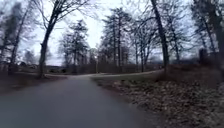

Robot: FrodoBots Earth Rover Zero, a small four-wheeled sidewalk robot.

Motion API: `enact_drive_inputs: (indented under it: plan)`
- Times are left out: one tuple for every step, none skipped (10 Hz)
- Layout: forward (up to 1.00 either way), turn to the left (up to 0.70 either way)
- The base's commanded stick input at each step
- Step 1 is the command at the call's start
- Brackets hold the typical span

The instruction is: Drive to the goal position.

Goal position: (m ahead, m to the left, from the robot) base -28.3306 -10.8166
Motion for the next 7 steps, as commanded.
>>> enact_drive_inputs:
  plan:
    - [0.0, -1.0]
    - [0.0, -1.0]
    - [0.0, -1.0]
    - [0.0, -1.0]
    - [0.0, -1.0]
    - [0.0, -1.0]
    - [0.0, -1.0]
